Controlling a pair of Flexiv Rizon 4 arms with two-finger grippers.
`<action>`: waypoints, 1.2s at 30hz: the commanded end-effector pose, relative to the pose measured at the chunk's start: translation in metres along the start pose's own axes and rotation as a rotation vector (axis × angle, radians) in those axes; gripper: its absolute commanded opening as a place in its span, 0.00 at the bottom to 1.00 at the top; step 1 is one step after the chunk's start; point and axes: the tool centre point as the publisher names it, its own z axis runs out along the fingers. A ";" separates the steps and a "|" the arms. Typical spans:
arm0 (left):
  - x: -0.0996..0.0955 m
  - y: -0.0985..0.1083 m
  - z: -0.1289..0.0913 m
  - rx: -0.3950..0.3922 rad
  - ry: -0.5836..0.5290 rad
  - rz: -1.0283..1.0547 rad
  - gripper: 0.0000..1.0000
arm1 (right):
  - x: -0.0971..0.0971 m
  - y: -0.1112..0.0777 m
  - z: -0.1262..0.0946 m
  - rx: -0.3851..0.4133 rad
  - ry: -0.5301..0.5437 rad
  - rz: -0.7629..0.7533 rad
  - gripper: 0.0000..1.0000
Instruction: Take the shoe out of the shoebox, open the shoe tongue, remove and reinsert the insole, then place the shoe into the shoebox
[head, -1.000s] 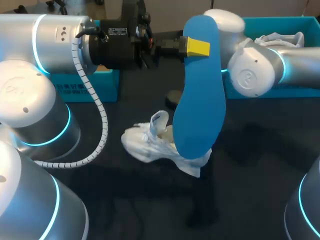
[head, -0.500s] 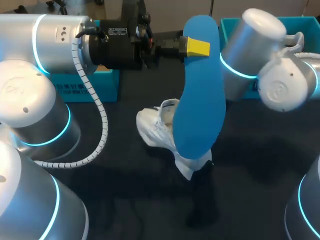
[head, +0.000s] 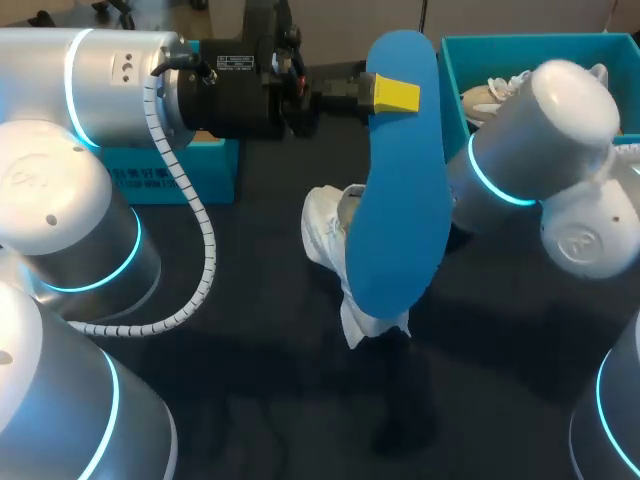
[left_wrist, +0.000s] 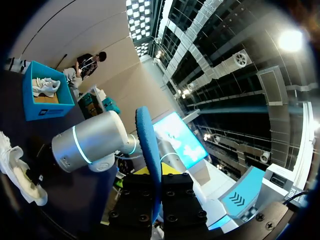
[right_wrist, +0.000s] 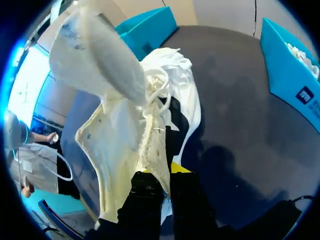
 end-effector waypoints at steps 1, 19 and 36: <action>-0.001 0.001 0.001 0.001 -0.001 0.000 0.00 | 0.002 -0.004 -0.004 -0.065 -0.051 0.038 0.00; -0.001 0.001 0.001 0.001 -0.001 0.000 0.00 | 0.004 -0.025 0.023 -0.095 -0.061 0.180 0.00; -0.001 0.001 0.001 0.001 -0.001 0.000 0.00 | 0.001 -0.042 0.045 -0.033 -0.050 0.213 0.00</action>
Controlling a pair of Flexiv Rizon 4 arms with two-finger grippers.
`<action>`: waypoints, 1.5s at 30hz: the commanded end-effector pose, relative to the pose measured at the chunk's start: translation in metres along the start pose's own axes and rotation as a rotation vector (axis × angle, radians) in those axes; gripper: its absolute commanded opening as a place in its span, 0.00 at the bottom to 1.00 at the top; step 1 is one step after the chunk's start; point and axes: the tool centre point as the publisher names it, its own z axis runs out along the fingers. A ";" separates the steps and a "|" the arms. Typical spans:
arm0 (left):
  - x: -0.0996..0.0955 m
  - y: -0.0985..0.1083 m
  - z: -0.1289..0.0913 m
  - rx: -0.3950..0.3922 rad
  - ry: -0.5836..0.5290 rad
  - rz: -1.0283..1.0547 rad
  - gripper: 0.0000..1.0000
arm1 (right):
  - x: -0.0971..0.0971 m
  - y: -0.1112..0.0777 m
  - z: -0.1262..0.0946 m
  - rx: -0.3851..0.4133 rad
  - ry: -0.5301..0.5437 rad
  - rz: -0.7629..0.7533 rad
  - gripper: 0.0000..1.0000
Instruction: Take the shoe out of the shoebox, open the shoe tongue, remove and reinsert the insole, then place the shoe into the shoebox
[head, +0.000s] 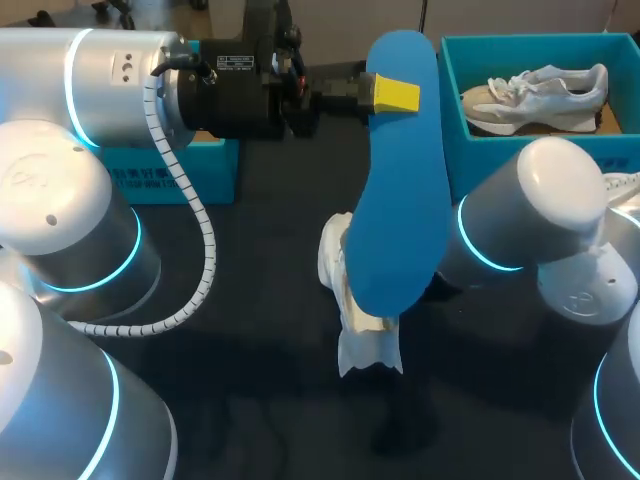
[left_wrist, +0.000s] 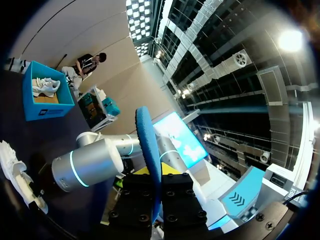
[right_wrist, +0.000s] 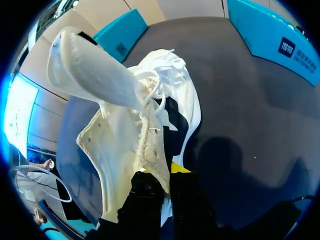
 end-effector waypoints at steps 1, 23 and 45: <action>-0.001 0.001 0.001 0.001 -0.001 0.000 0.00 | 0.001 -0.001 0.006 0.003 0.012 0.008 0.00; -0.001 0.001 0.001 0.001 -0.001 0.000 0.00 | 0.037 0.007 -0.067 -0.050 0.450 0.213 1.00; -0.001 0.001 0.001 0.001 -0.001 0.000 0.00 | 0.069 0.023 -0.099 -0.026 0.514 0.026 1.00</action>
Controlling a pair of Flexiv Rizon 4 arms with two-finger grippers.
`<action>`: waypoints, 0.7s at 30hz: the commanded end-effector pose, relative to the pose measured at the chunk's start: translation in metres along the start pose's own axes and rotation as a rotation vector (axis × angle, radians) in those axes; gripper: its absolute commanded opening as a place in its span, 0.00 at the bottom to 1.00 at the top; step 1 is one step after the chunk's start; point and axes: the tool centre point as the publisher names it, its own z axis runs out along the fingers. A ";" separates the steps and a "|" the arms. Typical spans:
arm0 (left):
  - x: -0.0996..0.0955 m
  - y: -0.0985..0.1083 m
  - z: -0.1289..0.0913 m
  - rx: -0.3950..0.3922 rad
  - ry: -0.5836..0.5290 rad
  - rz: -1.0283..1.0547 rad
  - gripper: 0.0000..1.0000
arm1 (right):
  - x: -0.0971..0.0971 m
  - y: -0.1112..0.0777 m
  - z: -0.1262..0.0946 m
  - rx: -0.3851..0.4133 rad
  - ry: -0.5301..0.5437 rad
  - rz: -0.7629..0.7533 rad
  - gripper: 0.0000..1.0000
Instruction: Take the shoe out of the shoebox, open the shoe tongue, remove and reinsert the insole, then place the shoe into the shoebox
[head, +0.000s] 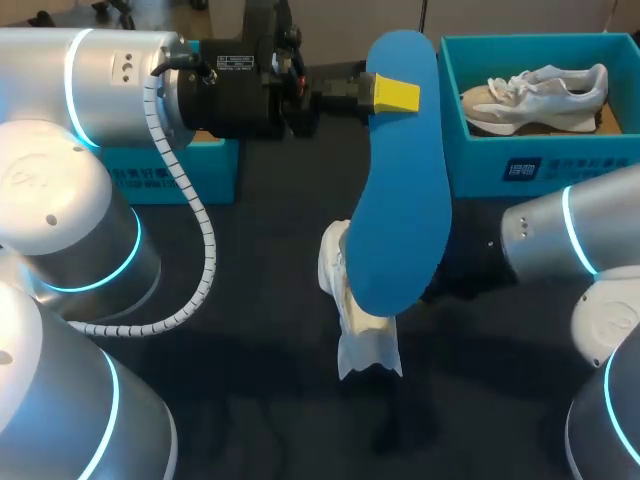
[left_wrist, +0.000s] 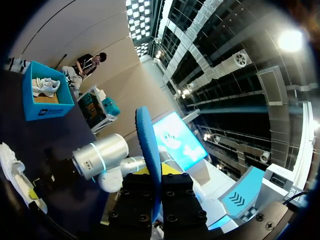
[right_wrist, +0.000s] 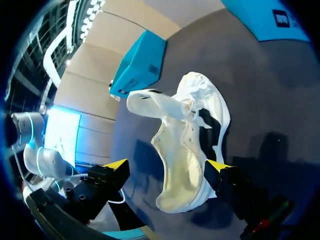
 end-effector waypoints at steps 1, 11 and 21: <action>-0.001 0.001 0.001 0.001 -0.001 0.000 0.00 | 0.045 0.017 -0.017 0.045 0.108 -0.091 1.00; -0.001 0.001 0.001 0.001 -0.001 0.000 0.00 | 0.098 0.032 -0.045 -0.006 0.297 0.025 1.00; -0.001 0.001 0.001 0.001 -0.001 0.000 0.00 | 0.098 0.048 -0.092 -0.062 0.366 0.093 1.00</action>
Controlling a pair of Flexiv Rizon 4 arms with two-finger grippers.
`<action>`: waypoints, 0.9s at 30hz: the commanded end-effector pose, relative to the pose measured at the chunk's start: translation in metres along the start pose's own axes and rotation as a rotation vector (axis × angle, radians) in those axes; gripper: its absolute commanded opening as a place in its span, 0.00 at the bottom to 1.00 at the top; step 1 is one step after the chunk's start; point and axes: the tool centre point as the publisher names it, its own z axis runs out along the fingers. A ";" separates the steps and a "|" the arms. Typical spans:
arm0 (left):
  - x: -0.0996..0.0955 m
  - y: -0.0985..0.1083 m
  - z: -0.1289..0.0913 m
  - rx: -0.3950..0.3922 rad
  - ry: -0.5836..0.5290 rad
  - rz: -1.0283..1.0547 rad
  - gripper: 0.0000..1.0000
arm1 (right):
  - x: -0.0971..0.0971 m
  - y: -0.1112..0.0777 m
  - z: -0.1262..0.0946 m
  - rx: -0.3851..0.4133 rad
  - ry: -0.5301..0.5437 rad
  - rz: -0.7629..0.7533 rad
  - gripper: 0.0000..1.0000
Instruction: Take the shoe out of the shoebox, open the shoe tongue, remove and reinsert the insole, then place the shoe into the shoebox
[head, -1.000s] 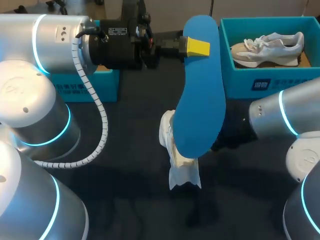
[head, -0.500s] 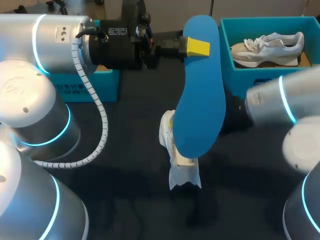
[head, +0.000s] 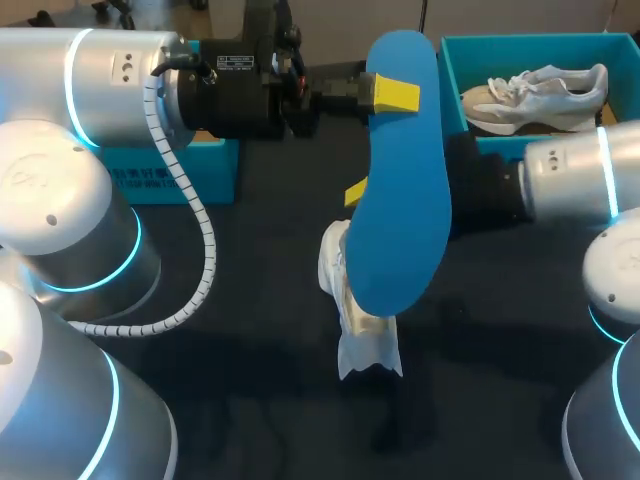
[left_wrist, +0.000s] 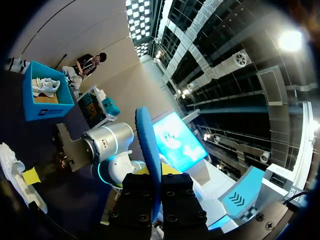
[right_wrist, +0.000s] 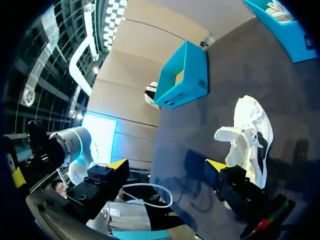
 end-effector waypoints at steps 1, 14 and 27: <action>-0.001 0.001 0.001 0.001 -0.001 0.000 0.00 | 0.006 0.000 -0.045 -0.035 0.084 0.053 1.00; -0.001 0.001 0.001 0.001 -0.001 0.000 0.00 | 0.022 -0.006 -0.093 0.043 0.244 0.153 1.00; -0.004 -0.002 -0.003 -0.009 -0.010 0.060 0.00 | 0.024 -0.006 -0.094 0.047 0.268 0.145 1.00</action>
